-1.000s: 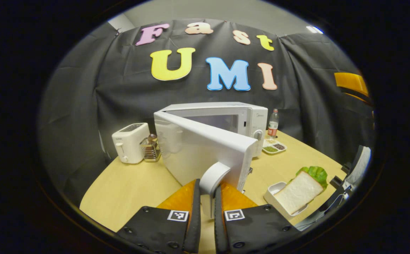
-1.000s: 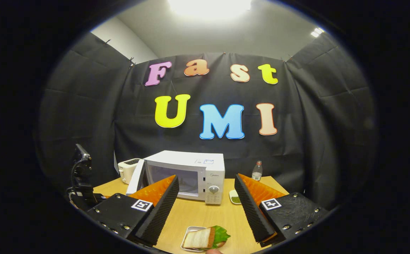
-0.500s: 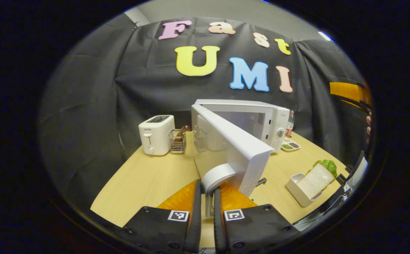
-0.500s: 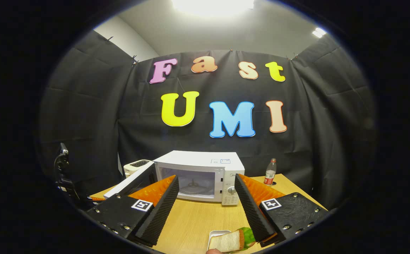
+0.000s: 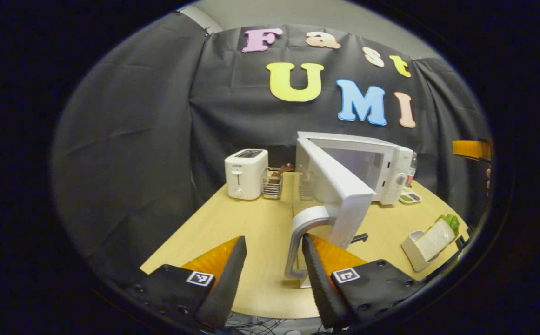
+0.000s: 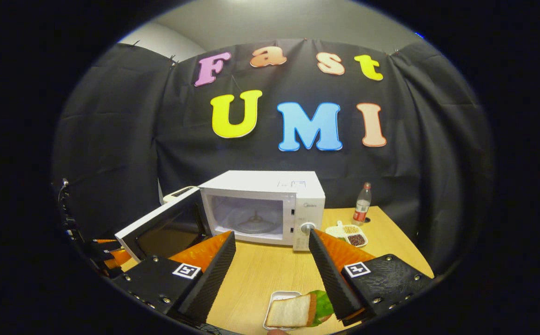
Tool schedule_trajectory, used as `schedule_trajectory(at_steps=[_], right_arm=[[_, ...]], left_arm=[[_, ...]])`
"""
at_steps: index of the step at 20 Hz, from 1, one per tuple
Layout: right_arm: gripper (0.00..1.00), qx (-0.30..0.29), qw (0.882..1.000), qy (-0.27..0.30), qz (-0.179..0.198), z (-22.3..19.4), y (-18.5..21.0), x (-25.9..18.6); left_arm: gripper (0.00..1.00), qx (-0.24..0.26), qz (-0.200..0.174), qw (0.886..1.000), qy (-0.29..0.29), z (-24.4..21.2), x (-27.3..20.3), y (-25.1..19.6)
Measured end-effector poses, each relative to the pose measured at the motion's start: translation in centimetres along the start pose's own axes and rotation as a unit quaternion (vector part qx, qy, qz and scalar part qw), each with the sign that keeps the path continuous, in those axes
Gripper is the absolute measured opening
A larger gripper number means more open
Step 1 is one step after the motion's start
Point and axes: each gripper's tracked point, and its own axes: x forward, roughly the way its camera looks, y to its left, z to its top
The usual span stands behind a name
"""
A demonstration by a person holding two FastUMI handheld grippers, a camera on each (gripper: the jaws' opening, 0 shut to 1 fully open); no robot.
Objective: Open the microwave oven with the left hand, put the food in, and close the microwave oven.
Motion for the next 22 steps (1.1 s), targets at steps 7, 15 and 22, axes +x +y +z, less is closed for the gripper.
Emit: schedule_trajectory(at_steps=[7, 15, 22], right_arm=[[0.97, 0.089, 0.984, 0.154, 0.016, -8.2, -5.2, 1.3], [0.98, 0.201, 0.936, 0.284, 0.058, -15.7, -6.9, 1.1], [0.95, 0.254, 0.893, 0.356, 0.107, -19.7, -5.6, -0.1]], left_arm=[[0.98, -0.024, 0.080, 0.995, -0.063, 5.2, -6.3, 0.7], [0.99, 0.004, 0.102, 0.992, -0.069, 6.4, -9.0, -3.6], [0.95, 0.014, 0.131, 0.988, -0.076, 8.3, -10.2, -5.1]])
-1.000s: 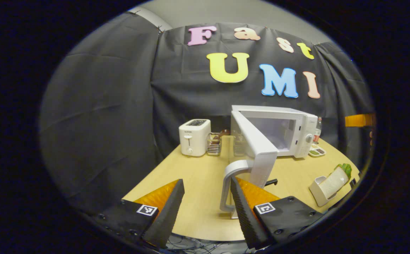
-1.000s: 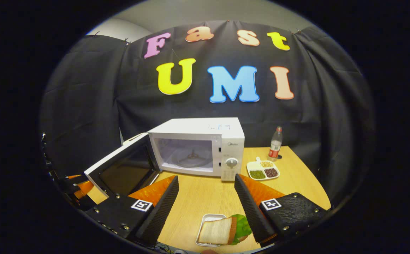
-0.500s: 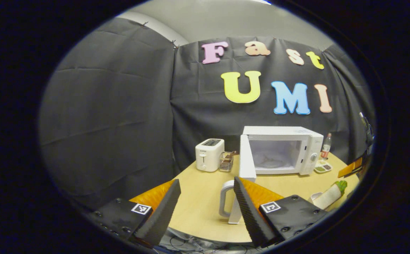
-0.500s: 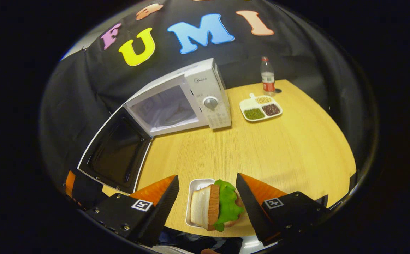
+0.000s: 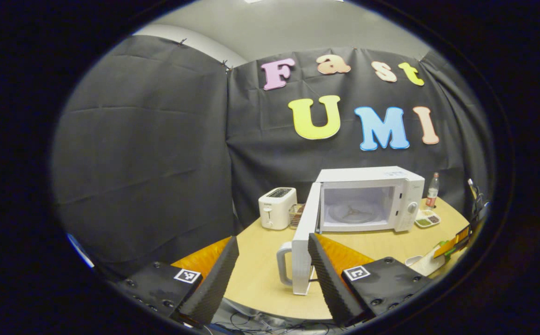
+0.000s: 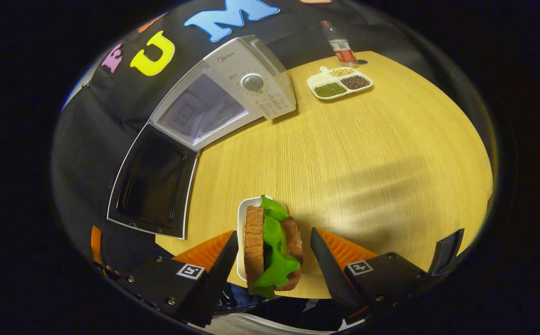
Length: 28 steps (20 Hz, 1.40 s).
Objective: Open the microwave oven with the left hand, put the food in, and close the microwave oven.
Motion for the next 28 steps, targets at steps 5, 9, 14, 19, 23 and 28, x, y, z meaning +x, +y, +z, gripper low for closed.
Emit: schedule_trajectory(at_steps=[5, 9, 14, 19, 23, 28], right_arm=[[0.49, 0.018, 0.999, 0.006, 0.035, -0.1, 0.9, 0.0], [0.35, -0.017, 1.000, -0.008, 0.024, 0.6, 2.6, -1.3], [0.35, -0.023, 0.997, -0.066, 0.038, 4.1, 7.8, -2.8], [0.35, -0.037, 0.991, -0.127, 0.031, 7.4, 13.2, -1.0], [0.35, -0.008, 0.985, -0.168, 0.042, 9.3, 17.5, 2.3], [0.35, 0.032, 0.971, -0.231, 0.045, 12.6, 20.9, 6.7]], left_arm=[[0.99, -0.007, 0.020, 1.000, -0.008, 0.2, -0.5, 0.3], [0.99, -0.018, 0.029, 0.999, -0.011, 0.3, 1.2, 2.1], [0.99, -0.042, 0.018, 0.999, -0.019, 0.8, 5.1, 4.3], [0.99, -0.053, 0.000, 0.998, -0.029, 1.1, 9.0, 6.8], [0.99, -0.061, -0.010, 0.998, -0.026, 0.8, 12.3, 9.4], [0.95, -0.060, -0.017, 0.998, -0.014, -0.1, 15.4, 12.3]])
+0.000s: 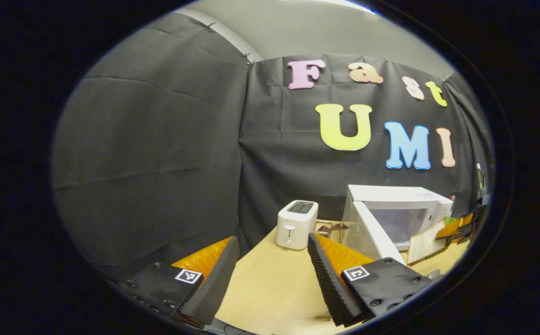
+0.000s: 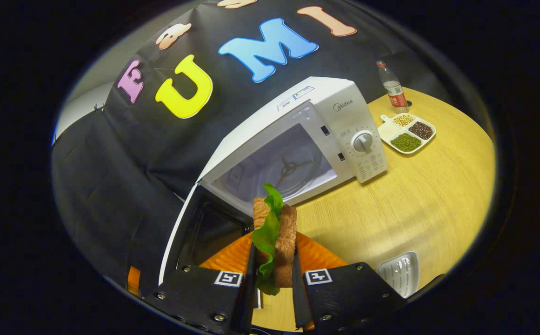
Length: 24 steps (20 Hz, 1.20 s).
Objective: Open the microwave oven with the left hand, put the food in, and close the microwave oven.
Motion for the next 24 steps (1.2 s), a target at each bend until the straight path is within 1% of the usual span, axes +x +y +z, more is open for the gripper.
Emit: schedule_trajectory(at_steps=[1, 2, 3, 4, 5, 7, 8, 10, 11, 12, 13, 16, 18, 19, 20, 21, 24], right_arm=[[0.35, 0.008, 1.000, -0.014, 0.000, 0.2, 0.5, 1.2], [0.35, 0.016, 0.999, -0.029, -0.001, 0.3, 0.8, 2.4], [0.35, 0.024, 0.999, -0.043, -0.001, 0.7, 1.1, 3.5], [0.35, 0.032, 0.998, -0.055, -0.002, 1.1, 1.2, 4.6], [0.35, 0.039, 0.997, -0.066, -0.004, 1.4, 1.5, 5.6], [0.35, 0.049, 0.995, -0.083, -0.005, 2.0, 1.7, 7.7], [0.35, 0.054, 0.994, -0.093, -0.006, 2.4, 1.6, 8.8], [0.35, 0.066, 0.991, -0.114, -0.010, 3.2, 1.3, 10.8], [0.35, 0.072, 0.990, -0.122, -0.010, 3.5, 1.2, 11.8], [0.35, 0.077, 0.989, -0.130, -0.009, 3.7, 1.2, 12.8], [0.35, 0.080, 0.987, -0.138, -0.008, 4.0, 1.2, 13.6], [0.35, 0.083, 0.982, -0.170, -0.003, 5.0, 1.4, 15.9], [0.34, 0.081, 0.980, -0.180, -0.008, 5.4, 0.9, 17.6], [0.35, 0.078, 0.981, -0.180, -0.012, 5.7, 0.6, 18.5], [0.35, 0.074, 0.981, -0.177, -0.015, 5.8, 0.3, 19.3], [0.35, 0.070, 0.982, -0.173, -0.017, 5.7, 0.0, 20.2], [0.35, 0.067, 0.983, -0.169, -0.026, 5.6, -1.1, 21.5]], left_arm=[[0.99, 0.001, -0.001, 1.000, 0.003, -0.1, 0.5, 0.7], [0.95, 0.001, -0.002, 1.000, 0.005, -0.2, 0.9, 1.1], [0.95, 0.002, -0.002, 1.000, 0.011, -0.2, 1.4, 1.7], [0.98, 0.001, -0.001, 1.000, 0.015, -0.5, 1.8, 2.4], [0.99, 0.000, 0.002, 1.000, 0.018, -0.8, 2.2, 3.0], [0.99, -0.007, 0.007, 1.000, 0.028, -1.5, 3.1, 3.9], [0.92, -0.009, 0.008, 0.999, 0.033, -1.6, 3.3, 4.1], [0.98, -0.006, 0.013, 0.999, 0.038, -1.8, 3.8, 4.4], [0.99, -0.003, 0.017, 0.999, 0.041, -2.0, 4.1, 5.0], [0.96, 0.000, 0.021, 0.999, 0.044, -2.5, 4.2, 5.9], [0.99, 0.002, 0.024, 0.999, 0.049, -2.8, 4.1, 6.5], [0.99, 0.011, 0.033, 0.997, 0.065, -4.0, 4.1, 7.8], [0.96, 0.019, 0.037, 0.996, 0.079, -5.0, 4.1, 8.2], [0.99, 0.021, 0.039, 0.996, 0.083, -5.3, 4.0, 8.4], [0.99, 0.024, 0.040, 0.995, 0.085, -5.3, 4.0, 8.6], [0.96, 0.026, 0.041, 0.995, 0.085, -5.5, 4.0, 8.7], [0.97, 0.033, 0.043, 0.995, 0.089, -5.6, 3.8, 9.0]])
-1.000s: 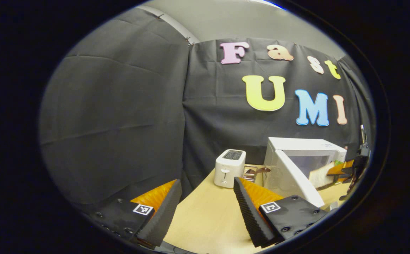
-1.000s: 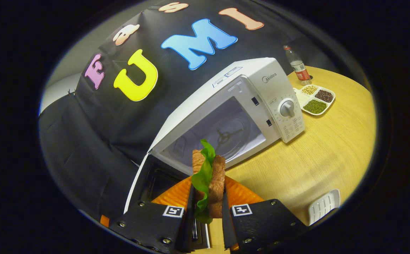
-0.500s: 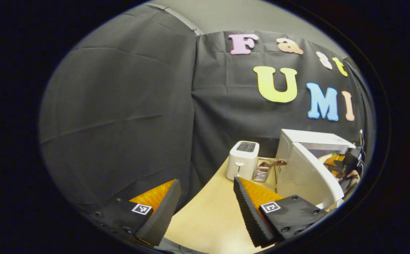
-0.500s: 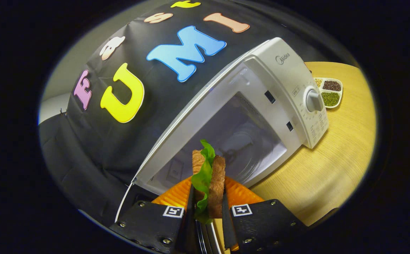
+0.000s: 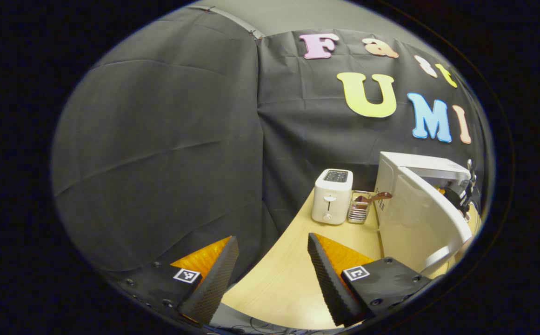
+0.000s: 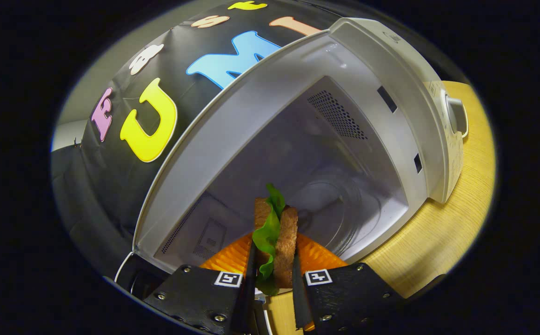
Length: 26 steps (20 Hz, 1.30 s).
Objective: Open the microwave oven with the left hand, put the food in, and close the microwave oven.
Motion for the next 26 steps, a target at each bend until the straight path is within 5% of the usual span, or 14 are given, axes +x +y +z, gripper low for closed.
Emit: schedule_trajectory(at_steps=[7, 9, 10, 11, 15, 17, 23, 26], right_arm=[[0.49, -0.085, 0.994, -0.018, -0.065, 0.5, -2.8, 0.4], [0.76, -0.128, 0.989, -0.010, -0.077, 0.7, -3.1, 0.3], [0.99, -0.146, 0.986, -0.010, -0.078, 0.9, -3.1, -0.1], [1.00, -0.164, 0.983, -0.018, -0.079, 1.6, -3.0, -0.5], [0.98, -0.225, 0.971, -0.041, -0.071, 4.4, -2.0, -3.7], [0.98, -0.247, 0.966, -0.041, -0.061, 5.3, -1.1, -6.0], [0.98, -0.314, 0.947, -0.069, -0.021, 8.5, 1.1, -15.1], [0.98, -0.343, 0.935, -0.087, 0.001, 10.0, 2.2, -20.5]], left_arm=[[0.96, 0.009, -0.015, 1.000, 0.006, -0.8, 0.3, -1.8], [0.96, 0.026, -0.024, 0.999, 0.009, -1.1, 0.6, -2.6], [0.99, 0.031, -0.029, 0.999, 0.006, -1.1, 0.6, -2.8], [0.93, 0.033, -0.036, 0.999, 0.004, -1.2, 0.7, -3.3], [0.99, 0.009, -0.062, 0.998, 0.006, -1.9, 0.9, -5.9], [0.93, 0.002, -0.076, 0.997, 0.004, -2.0, 1.1, -7.2], [0.99, 0.014, -0.103, 0.995, 0.001, -2.9, 1.1, -9.9], [0.94, 0.015, -0.101, 0.995, -0.008, -2.4, 0.5, -10.5]])
